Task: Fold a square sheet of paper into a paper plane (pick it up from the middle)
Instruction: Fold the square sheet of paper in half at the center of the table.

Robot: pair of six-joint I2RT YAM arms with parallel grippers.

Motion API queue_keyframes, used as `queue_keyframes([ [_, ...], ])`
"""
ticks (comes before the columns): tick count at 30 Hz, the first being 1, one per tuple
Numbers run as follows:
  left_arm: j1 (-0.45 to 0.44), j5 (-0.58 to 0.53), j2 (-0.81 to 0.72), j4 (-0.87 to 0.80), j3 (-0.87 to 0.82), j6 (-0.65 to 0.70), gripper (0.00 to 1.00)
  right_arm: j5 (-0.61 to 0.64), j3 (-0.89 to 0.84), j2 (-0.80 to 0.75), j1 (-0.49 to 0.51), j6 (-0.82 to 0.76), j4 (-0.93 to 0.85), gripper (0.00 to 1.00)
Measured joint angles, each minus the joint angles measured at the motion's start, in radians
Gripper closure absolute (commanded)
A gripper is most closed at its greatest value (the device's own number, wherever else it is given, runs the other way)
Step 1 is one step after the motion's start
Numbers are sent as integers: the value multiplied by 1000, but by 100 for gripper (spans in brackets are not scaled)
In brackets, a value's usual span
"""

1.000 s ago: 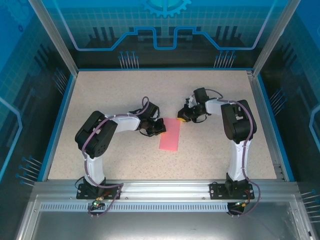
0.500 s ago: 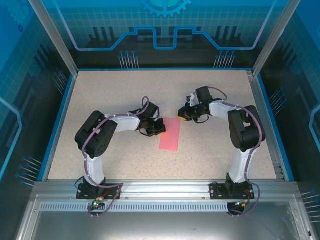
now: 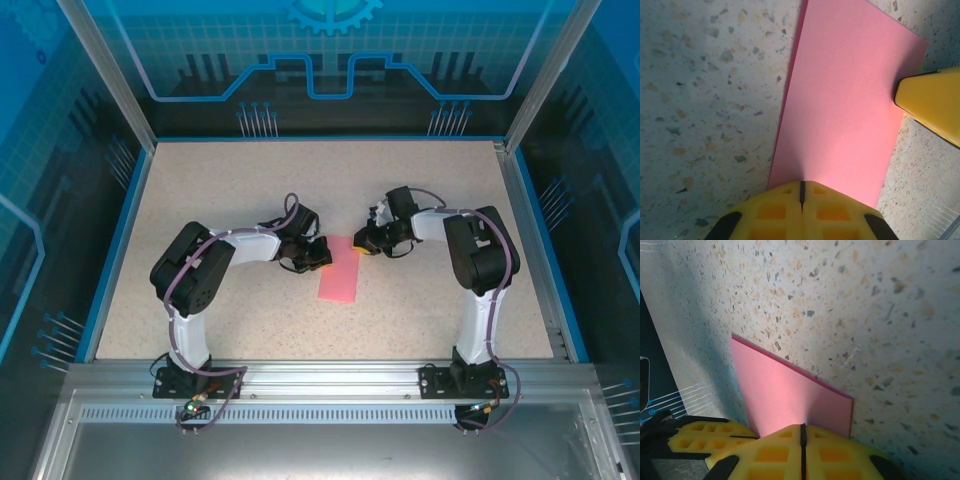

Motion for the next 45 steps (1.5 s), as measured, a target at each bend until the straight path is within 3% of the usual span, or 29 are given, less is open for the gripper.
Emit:
queue_keyframes([
  [14, -3, -7, 0, -5, 5, 0, 100, 21, -157, -232, 58, -22, -27, 91],
  [22, -4, -8, 0, -5, 5, 0, 100, 22, -265, -239, 97, -18, -5, 91],
  [45, -4, -8, 0, -8, 6, 0, 100, 15, -337, -294, 147, -32, -2, 89],
])
